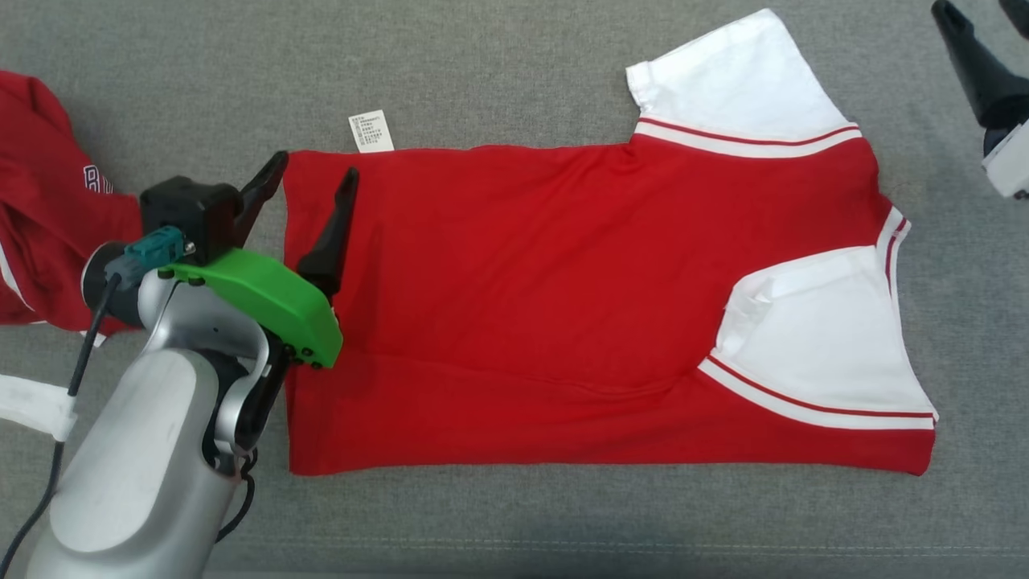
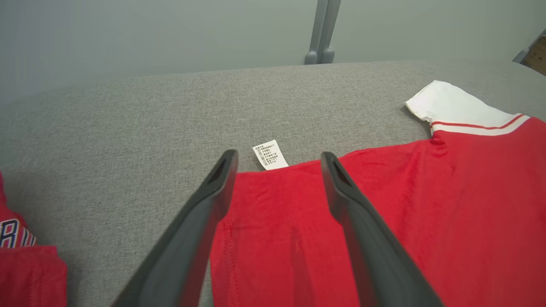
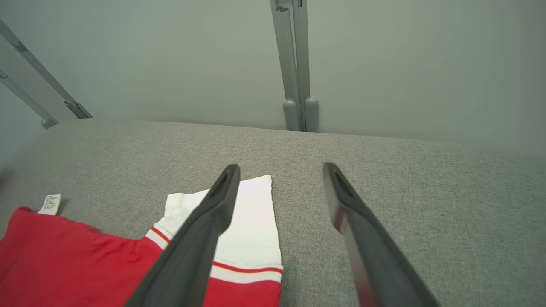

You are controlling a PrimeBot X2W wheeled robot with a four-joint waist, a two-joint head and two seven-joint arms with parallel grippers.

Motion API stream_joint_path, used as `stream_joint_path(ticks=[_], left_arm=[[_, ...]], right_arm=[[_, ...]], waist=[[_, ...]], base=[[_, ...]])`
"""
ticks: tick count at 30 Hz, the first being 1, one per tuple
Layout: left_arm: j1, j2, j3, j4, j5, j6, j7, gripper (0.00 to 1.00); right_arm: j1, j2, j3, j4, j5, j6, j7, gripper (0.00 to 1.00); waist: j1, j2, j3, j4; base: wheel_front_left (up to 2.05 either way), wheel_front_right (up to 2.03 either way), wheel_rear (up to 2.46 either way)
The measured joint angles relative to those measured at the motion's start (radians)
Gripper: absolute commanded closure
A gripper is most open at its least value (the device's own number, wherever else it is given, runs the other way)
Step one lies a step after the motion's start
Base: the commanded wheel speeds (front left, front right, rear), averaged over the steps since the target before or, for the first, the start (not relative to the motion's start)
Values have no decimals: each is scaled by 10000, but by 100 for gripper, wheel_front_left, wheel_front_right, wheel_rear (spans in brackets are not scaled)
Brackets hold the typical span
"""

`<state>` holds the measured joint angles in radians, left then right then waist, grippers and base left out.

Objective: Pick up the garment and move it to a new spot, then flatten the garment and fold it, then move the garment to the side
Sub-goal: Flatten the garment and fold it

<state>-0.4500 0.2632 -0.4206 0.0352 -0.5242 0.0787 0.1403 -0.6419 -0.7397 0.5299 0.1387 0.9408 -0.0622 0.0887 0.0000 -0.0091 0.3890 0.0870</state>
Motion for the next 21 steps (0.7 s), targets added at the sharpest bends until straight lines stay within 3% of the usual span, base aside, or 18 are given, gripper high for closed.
stream_joint_path(ticks=[5,21], left_arm=[[-611,-244,-36,65,13,-75,-2,0],[-1871,-911,-307,1049,98,-378,-368,0]], right_arm=[[-911,-21,27,372,-186,-8,391,0],[-2820,809,815,2090,-594,21,1743,0]], waist=[[0,0,634,258],[0,0,2169,1385]], base=[[0,0,0],[0,0,0]])
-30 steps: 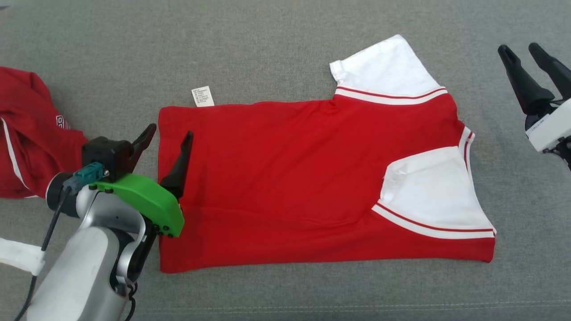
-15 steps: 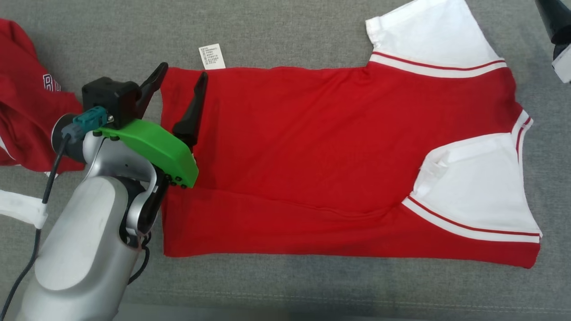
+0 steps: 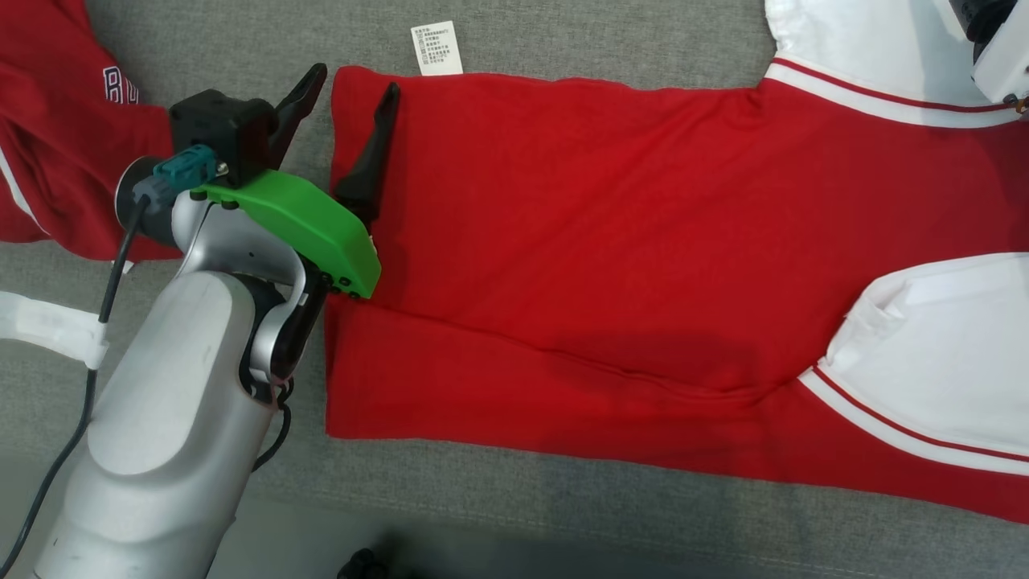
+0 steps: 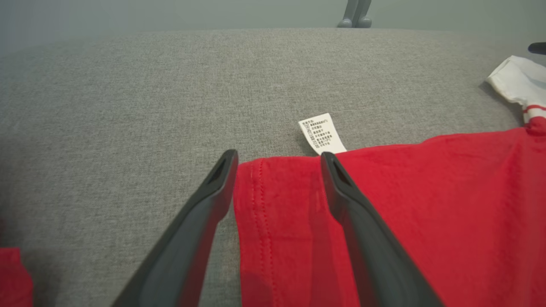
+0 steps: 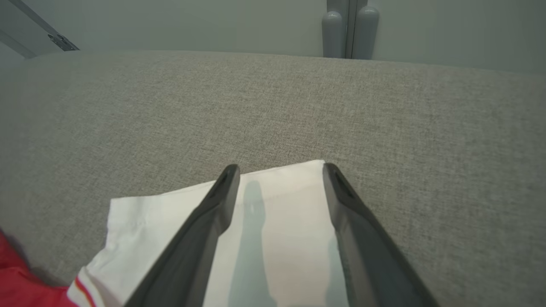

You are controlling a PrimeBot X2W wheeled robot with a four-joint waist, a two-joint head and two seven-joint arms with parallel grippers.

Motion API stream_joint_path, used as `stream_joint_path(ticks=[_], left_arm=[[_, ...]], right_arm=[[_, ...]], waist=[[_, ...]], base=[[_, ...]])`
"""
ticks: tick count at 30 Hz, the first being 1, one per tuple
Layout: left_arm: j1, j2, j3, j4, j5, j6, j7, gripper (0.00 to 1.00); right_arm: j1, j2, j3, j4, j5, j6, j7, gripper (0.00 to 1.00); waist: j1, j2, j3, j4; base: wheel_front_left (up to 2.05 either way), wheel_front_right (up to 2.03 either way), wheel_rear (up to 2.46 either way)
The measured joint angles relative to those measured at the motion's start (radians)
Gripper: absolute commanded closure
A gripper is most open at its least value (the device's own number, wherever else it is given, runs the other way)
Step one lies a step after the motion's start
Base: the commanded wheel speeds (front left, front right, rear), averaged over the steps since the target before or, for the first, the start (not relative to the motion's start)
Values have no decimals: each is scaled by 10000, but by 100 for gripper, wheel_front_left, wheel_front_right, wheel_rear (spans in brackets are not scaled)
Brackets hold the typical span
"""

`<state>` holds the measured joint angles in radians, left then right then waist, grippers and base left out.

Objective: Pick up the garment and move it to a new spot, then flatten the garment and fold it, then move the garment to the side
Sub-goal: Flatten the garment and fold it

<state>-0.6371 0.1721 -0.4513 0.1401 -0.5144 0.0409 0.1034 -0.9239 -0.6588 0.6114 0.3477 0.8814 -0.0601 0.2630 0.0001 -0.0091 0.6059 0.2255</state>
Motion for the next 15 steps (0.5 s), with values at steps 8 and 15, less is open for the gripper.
stream_joint_path(ticks=[8,15], left_arm=[[-277,-130,2,468,0,-150,-265,0],[-500,-299,-71,811,0,-324,-274,0]], right_arm=[[-607,107,215,836,-295,-6,397,0],[-982,341,326,1315,-282,52,836,0]], waist=[[0,0,240,261],[0,0,273,290]], base=[[0,0,0],[0,0,0]])
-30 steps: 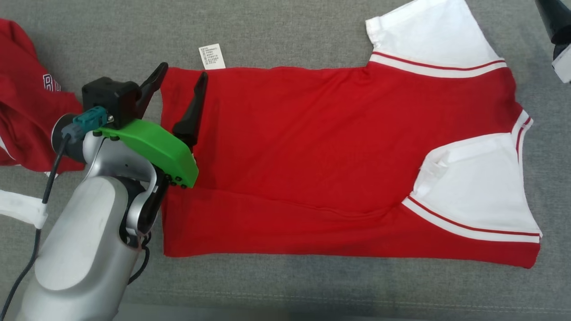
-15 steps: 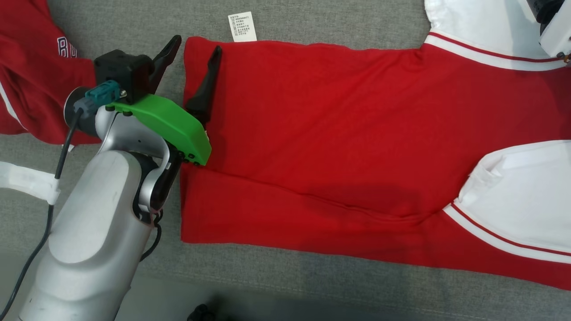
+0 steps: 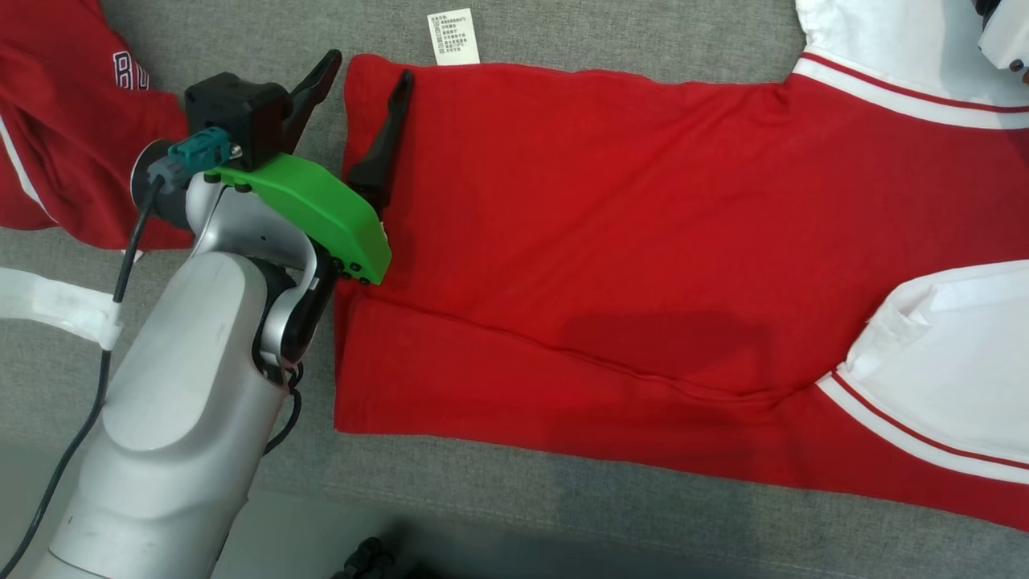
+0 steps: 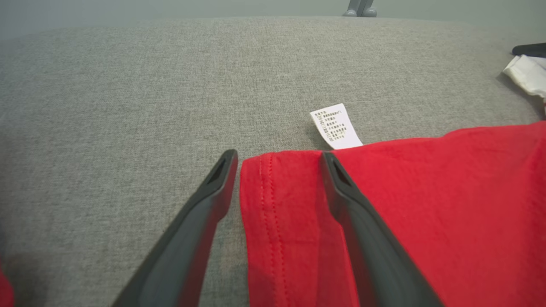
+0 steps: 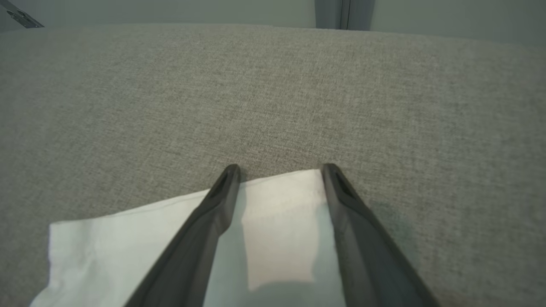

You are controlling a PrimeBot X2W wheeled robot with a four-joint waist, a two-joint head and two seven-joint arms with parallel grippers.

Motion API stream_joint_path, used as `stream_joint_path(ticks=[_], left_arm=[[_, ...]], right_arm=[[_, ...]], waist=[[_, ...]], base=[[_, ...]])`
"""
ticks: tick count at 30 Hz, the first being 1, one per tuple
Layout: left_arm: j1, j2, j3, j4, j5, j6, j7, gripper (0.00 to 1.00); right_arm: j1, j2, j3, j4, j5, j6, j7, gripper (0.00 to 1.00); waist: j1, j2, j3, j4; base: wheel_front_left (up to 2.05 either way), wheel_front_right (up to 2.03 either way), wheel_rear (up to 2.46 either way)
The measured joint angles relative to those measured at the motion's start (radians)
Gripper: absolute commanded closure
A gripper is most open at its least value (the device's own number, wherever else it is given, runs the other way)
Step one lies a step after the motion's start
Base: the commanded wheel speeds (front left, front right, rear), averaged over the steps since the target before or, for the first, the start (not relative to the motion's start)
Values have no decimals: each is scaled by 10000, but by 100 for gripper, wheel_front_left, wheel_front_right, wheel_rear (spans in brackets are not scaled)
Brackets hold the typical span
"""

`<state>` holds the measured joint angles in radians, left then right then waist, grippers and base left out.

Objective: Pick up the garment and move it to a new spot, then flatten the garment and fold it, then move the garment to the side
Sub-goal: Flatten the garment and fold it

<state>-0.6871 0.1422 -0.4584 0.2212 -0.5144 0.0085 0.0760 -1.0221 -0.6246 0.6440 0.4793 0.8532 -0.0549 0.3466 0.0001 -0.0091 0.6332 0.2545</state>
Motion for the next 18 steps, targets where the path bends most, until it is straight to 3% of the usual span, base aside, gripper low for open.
stream_joint_path(ticks=[5,6,7,8,9,10,11,12,14,15,17,18], left_arm=[[-42,-6,-33,330,0,-180,-161,0],[-63,-6,-54,389,0,-190,-161,0],[-84,-6,-94,479,0,-228,-155,0],[-91,-2,-130,573,0,-238,-151,0],[-91,0,-159,639,-2,-263,-136,0],[-91,2,-180,686,-2,-265,-67,4],[-91,-2,-188,759,-10,-267,-59,14],[-91,-15,-190,828,-44,-276,-52,20],[-92,-19,-174,951,-104,-276,-52,39],[-92,-21,-157,999,-105,-276,-48,54],[-96,-27,-98,1166,-205,-299,36,70],[-96,-23,-75,1254,-213,-320,38,98]], right_arm=[[-154,192,198,278,-6,217,46,0],[-154,263,219,322,-6,257,81,7],[-156,309,261,370,-4,307,123,40],[-166,347,307,405,-2,364,178,53],[-183,382,345,441,0,389,228,53],[-193,431,357,489,15,433,249,67],[-194,500,370,545,35,458,297,99],[-195,539,378,573,84,464,380,100],[-219,579,399,633,123,571,483,100],[-225,617,408,650,125,639,506,100],[-268,677,418,702,155,681,506,100],[-302,698,422,742,184,729,506,100]], waist=[[0,0,-52,-54],[0,0,-79,-74],[0,0,-110,-93],[0,0,-139,-119],[0,0,-165,-146],[0,0,-190,-174],[0,0,-216,-203],[-1,0,-239,-229],[0,0,-267,-271],[0,0,-275,-288],[0,0,-281,-319],[0,0,-282,-334]], base=[[0,0,0],[0,0,0],[0,0,0],[0,0,0],[0,0,0],[0,0,0],[0,0,0],[0,0,0],[0,0,0],[0,0,0],[0,0,0],[0,0,0]])
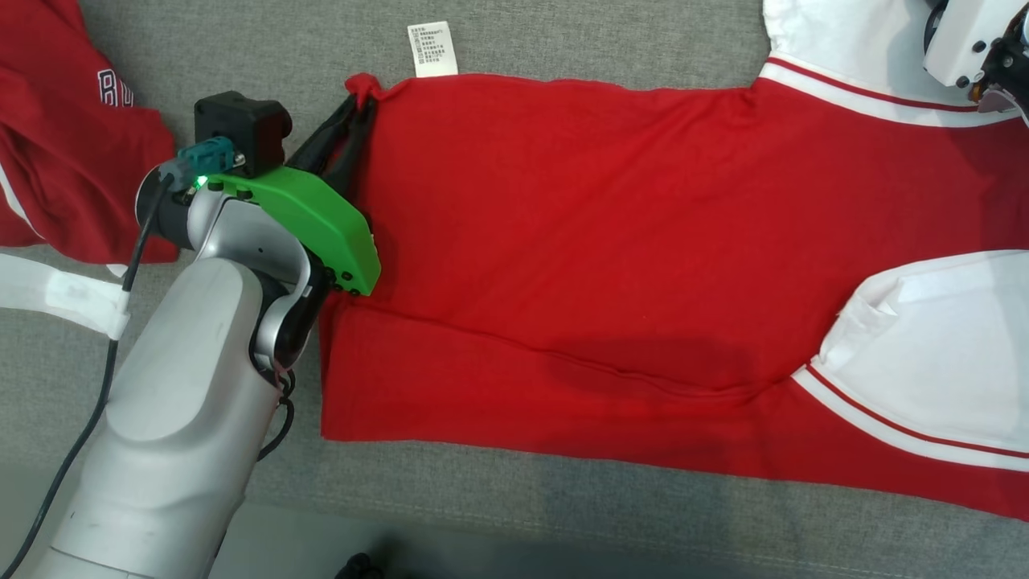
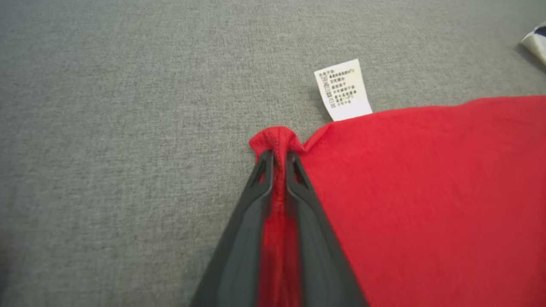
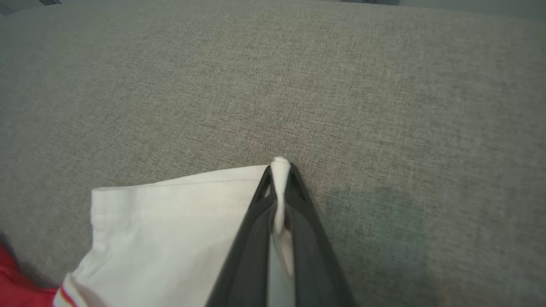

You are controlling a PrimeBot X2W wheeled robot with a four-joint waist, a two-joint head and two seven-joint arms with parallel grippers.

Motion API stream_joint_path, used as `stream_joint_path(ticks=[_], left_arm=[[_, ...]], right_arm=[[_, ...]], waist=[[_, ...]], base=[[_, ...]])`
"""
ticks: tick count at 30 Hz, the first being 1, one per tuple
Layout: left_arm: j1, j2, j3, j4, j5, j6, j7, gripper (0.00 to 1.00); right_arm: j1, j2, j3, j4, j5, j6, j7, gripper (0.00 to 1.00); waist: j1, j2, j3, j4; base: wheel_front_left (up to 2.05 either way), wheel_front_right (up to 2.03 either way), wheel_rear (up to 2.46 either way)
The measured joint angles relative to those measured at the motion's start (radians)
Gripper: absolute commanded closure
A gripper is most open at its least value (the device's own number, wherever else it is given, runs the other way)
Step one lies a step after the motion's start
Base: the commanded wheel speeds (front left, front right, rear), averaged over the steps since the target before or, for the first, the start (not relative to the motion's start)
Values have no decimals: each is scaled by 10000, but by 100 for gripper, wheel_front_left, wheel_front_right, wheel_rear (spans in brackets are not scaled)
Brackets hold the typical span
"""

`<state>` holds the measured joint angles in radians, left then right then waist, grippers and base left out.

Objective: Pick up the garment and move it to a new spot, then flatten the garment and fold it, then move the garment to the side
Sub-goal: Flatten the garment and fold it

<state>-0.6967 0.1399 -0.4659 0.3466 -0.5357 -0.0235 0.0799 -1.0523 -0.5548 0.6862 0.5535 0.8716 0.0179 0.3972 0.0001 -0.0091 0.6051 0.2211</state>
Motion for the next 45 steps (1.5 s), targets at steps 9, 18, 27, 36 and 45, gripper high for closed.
stream_joint_path(ticks=[9,18,27,36,45], left_arm=[[-137,-2,92,334,-50,-119,-309,100],[-165,12,140,598,42,-163,-867,100],[452,138,412,970,33,-198,-1565,100],[1416,477,313,1356,42,-378,-2038,100],[2300,688,113,1459,123,-477,-2577,100]], right_arm=[[-53,230,-21,372,-6,297,-579,100],[-20,690,-161,640,140,612,-1375,100],[517,1095,-382,725,648,882,-2322,100],[1648,1360,-268,663,1160,1051,-3028,100],[3168,1475,453,-104,1774,1053,-3356,100]], waist=[[0,0,-99,-89],[0,0,-493,-182],[0,0,-1128,-436],[0,0,-2054,-777],[0,0,-3230,-1205]], base=[[0,0,0],[0,0,0],[0,0,0],[0,0,0],[0,0,0]])
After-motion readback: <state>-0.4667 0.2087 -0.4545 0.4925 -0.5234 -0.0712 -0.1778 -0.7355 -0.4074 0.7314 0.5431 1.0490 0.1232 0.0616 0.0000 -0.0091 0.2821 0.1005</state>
